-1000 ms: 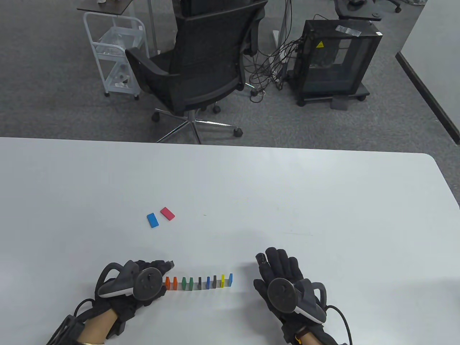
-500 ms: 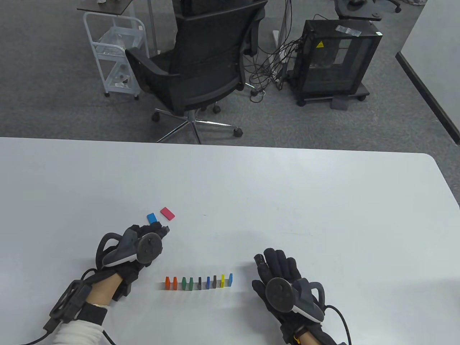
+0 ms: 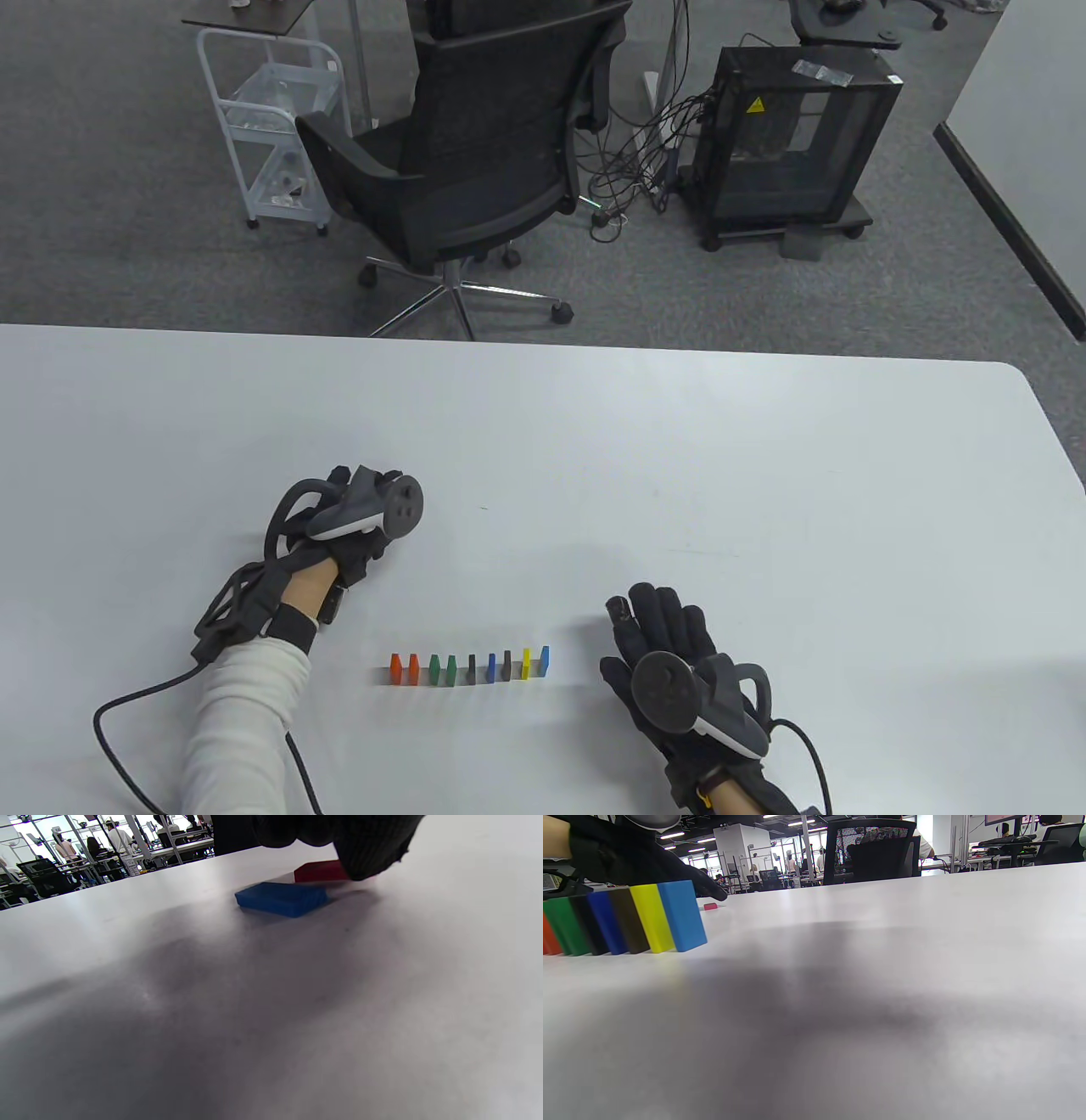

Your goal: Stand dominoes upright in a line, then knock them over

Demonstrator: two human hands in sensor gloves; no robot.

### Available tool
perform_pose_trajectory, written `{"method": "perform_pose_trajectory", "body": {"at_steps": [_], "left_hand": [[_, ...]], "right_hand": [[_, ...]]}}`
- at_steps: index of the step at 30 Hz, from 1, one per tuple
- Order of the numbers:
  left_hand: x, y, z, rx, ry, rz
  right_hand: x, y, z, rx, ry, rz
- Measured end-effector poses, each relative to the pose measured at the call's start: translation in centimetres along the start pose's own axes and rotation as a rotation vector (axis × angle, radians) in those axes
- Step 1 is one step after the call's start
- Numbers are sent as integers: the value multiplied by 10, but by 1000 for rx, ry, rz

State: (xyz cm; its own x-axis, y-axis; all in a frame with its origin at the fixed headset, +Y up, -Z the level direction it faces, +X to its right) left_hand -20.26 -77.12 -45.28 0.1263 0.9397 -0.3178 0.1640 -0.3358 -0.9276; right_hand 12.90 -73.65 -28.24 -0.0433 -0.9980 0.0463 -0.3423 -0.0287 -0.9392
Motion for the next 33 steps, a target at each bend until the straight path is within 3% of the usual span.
{"method": "perform_pose_trajectory", "body": {"at_steps": [22, 28, 33], "left_hand": [[-1, 7, -25, -25, 127, 27], [1, -1, -29, -51, 151, 43], [7, -19, -33, -114, 134, -8]], "right_hand": [[-1, 0, 1, -1, 6, 9], [-1, 0, 2, 3, 5, 11], [-2, -1, 2, 3, 9, 22]]}}
Point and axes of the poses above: the tracker on the back of each hand, its own z axis roughly to the little-finger side, its own y axis roughly from the wrist to the fingertips, x = y × z, the point moved 3 cm from there along y, roughly from the wrist to the fingertips, and after that the axes turned 7 degrees about -y, right-handed, at the moved point
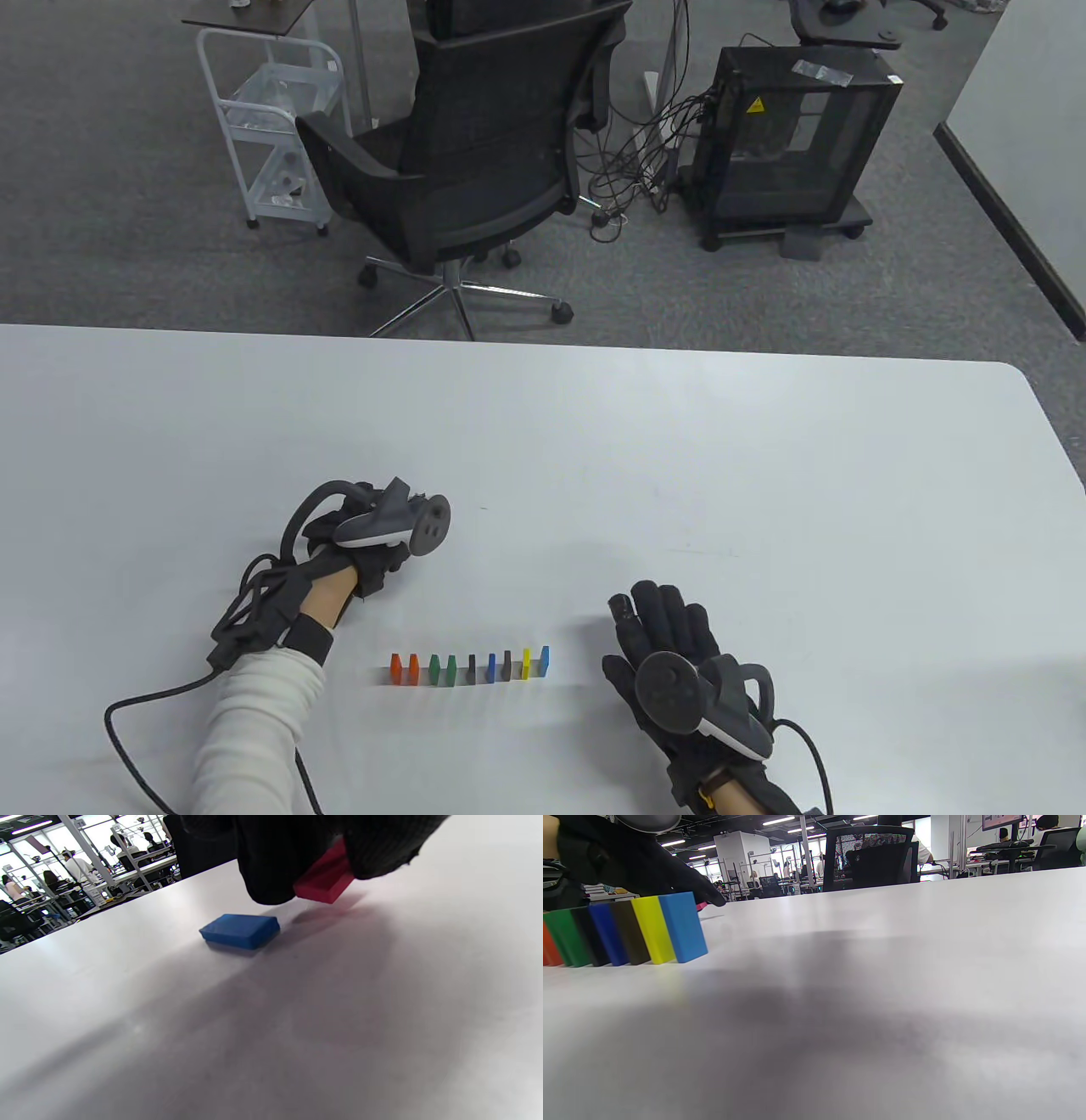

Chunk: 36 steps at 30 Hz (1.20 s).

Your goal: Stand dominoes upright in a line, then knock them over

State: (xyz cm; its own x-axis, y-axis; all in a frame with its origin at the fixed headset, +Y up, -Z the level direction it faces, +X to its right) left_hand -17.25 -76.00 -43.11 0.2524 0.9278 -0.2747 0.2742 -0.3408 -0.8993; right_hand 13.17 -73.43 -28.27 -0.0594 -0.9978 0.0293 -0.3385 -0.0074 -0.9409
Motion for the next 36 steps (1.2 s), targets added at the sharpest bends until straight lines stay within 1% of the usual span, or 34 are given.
{"method": "perform_pose_trajectory", "body": {"at_steps": [6, 12, 15, 17, 21, 26, 32, 36], "left_hand": [[13, -36, -2, -90, -76, -117], [14, -80, 1, -148, -161, -176], [6, -102, 1, -175, -203, -174], [-3, -117, 1, -195, -241, -159], [-22, -135, -2, -207, -294, -156], [-40, -144, -7, -210, -284, -114], [-50, -141, -9, -218, -289, -63], [-53, -140, -10, -223, -295, -56]], "right_hand": [[0, -1, -1, -5, -1, 1], [1, -1, -2, -15, 0, 2], [1, -2, -3, -17, 1, 2], [0, -2, -3, -17, 2, 5], [0, -2, -2, -15, 5, 12], [1, -2, -3, -18, 2, 4], [1, -3, -3, -16, -1, 2], [1, -3, -3, -14, -2, 2]]}}
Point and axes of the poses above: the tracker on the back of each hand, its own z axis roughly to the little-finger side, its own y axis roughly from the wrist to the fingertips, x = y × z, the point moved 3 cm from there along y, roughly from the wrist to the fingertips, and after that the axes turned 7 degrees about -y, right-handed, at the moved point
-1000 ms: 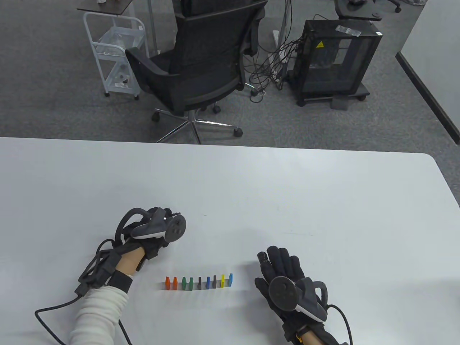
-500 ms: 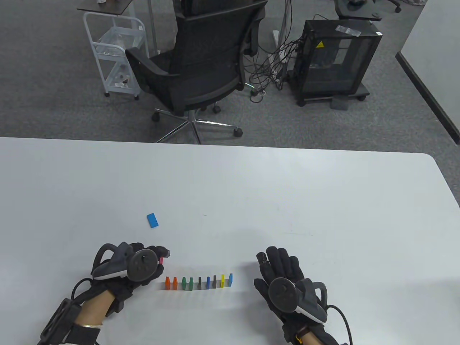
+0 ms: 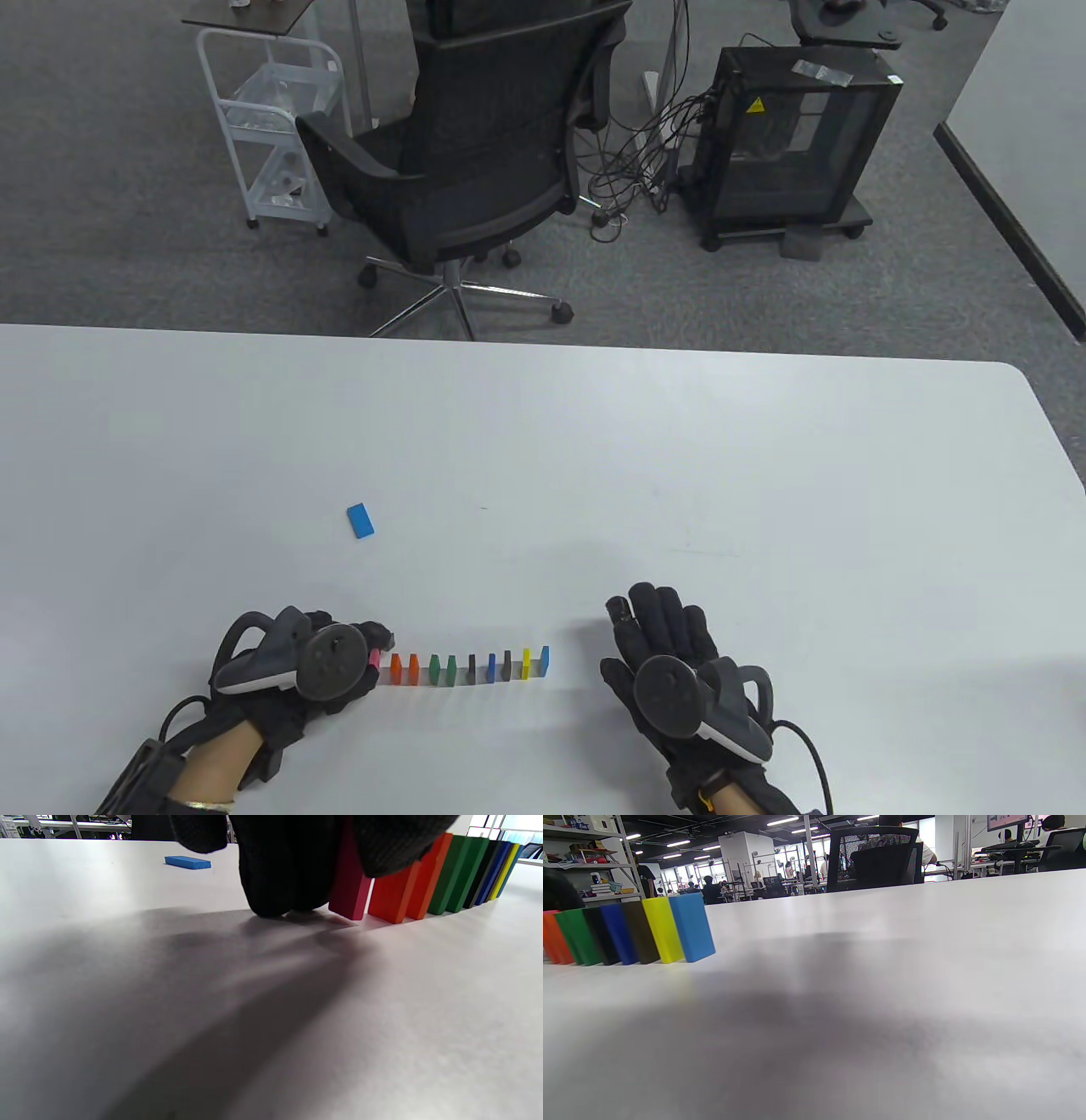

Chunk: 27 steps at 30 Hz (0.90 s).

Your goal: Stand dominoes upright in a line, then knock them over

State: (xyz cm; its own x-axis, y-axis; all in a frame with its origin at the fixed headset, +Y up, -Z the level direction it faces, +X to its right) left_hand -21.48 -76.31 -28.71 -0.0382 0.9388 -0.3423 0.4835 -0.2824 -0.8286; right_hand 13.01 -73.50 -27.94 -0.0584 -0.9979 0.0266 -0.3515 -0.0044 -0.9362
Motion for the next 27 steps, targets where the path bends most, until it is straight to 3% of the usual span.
{"method": "perform_pose_trajectory", "body": {"at_steps": [27], "left_hand": [[-4, 0, 1, 3, -53, 48]], "right_hand": [[0, 0, 0, -2, -2, -1]]}}
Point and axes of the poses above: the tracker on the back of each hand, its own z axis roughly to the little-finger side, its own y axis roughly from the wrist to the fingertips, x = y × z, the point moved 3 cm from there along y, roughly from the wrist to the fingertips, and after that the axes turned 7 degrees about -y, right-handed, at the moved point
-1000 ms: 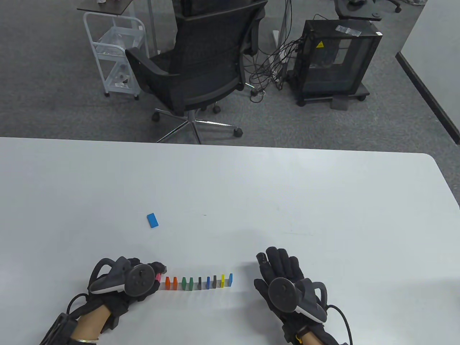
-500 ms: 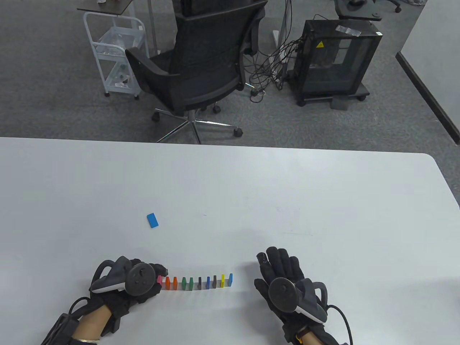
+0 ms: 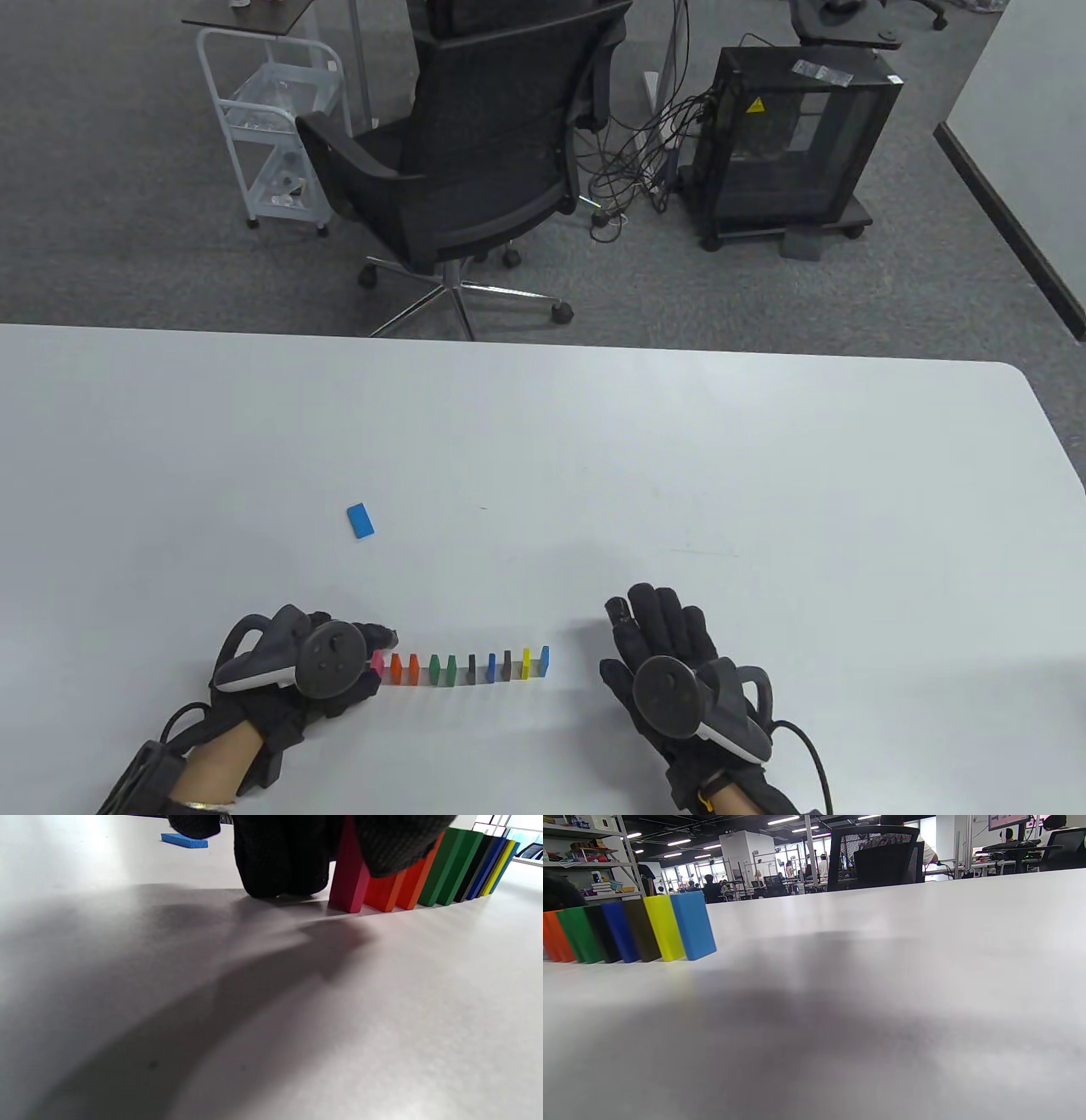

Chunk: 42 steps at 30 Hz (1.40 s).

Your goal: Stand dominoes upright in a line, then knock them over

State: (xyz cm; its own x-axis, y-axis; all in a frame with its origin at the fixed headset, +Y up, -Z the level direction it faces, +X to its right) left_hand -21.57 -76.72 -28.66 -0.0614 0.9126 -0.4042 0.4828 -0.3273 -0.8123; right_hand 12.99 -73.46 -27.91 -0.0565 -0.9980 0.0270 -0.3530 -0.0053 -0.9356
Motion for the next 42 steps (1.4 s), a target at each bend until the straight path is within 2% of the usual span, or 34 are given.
{"method": "perform_pose_trajectory", "body": {"at_steps": [14, 21, 24, 26, 28, 33, 38, 42], "left_hand": [[0, 0, 0, -2, -1, 10], [3, 0, 2, -15, -41, 70], [10, -3, 4, -16, -56, 64], [20, -6, 7, -6, -76, 23], [30, -8, 13, 32, -92, -18], [58, 7, 37, 264, -13, -163], [73, 42, 64, 411, -15, -114], [76, 75, 77, 505, 37, -51]], "right_hand": [[0, 0, 0, 0, 0, -2], [1, 0, -1, -2, -4, -16], [1, 0, -2, -2, -5, -20], [1, 0, -2, -2, -4, -18], [1, 0, -2, -1, -4, -16], [1, 0, -2, 1, -5, -20], [0, 0, 0, 13, -1, -15], [-1, 1, 2, 18, 0, -13]]}}
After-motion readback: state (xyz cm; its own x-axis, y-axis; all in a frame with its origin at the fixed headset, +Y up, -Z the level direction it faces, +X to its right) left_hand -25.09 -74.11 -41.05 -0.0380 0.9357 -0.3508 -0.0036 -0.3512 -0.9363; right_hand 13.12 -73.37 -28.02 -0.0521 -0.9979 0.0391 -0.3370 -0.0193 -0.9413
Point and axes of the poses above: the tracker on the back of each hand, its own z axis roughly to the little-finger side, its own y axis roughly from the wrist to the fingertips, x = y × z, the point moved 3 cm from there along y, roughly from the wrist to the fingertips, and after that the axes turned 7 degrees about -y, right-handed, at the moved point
